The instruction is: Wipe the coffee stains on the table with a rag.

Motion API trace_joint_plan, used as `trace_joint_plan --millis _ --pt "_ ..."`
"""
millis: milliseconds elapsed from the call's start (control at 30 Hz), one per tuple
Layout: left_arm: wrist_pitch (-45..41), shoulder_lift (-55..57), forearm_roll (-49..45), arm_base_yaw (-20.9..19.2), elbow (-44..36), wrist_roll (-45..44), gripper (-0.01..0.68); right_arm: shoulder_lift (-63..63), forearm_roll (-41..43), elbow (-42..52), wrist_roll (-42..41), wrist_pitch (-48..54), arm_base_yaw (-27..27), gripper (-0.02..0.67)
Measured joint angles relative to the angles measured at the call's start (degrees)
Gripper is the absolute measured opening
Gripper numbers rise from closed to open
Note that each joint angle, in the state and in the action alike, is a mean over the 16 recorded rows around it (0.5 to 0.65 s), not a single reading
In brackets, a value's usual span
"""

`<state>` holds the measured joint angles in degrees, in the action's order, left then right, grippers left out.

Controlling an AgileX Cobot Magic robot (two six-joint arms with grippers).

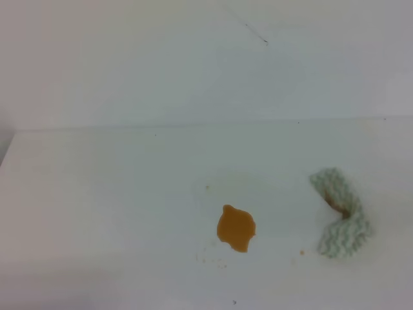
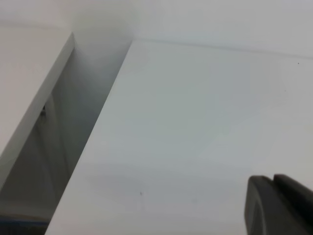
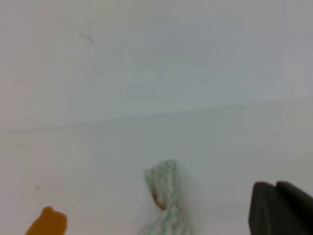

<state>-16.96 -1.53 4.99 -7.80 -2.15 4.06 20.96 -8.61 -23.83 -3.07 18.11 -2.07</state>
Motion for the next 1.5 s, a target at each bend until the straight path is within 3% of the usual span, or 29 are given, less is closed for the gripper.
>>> trace_joint_plan --millis 233,733,967,1267,1500 --pt "0.0 0.0 0.0 0.0 0.0 0.0 0.001 16.3 -5.1 -9.9 -6.3 6.0 0.0 -0.003" --pt "0.0 0.0 0.1 0.0 0.0 0.0 0.001 45.1 -23.4 -25.0 -29.4 18.8 0.0 0.009" --pt "0.0 0.0 0.1 0.0 0.0 0.0 0.001 56.4 -27.3 -28.9 -34.3 20.1 -0.2 0.098" --pt "0.0 0.0 0.1 0.0 0.0 0.0 0.001 69.5 -27.1 -32.9 -36.6 14.5 -2.2 0.233" --pt "0.0 0.0 0.1 0.0 0.0 0.0 0.001 78.1 -26.9 -35.7 -36.6 10.0 -4.1 0.258"
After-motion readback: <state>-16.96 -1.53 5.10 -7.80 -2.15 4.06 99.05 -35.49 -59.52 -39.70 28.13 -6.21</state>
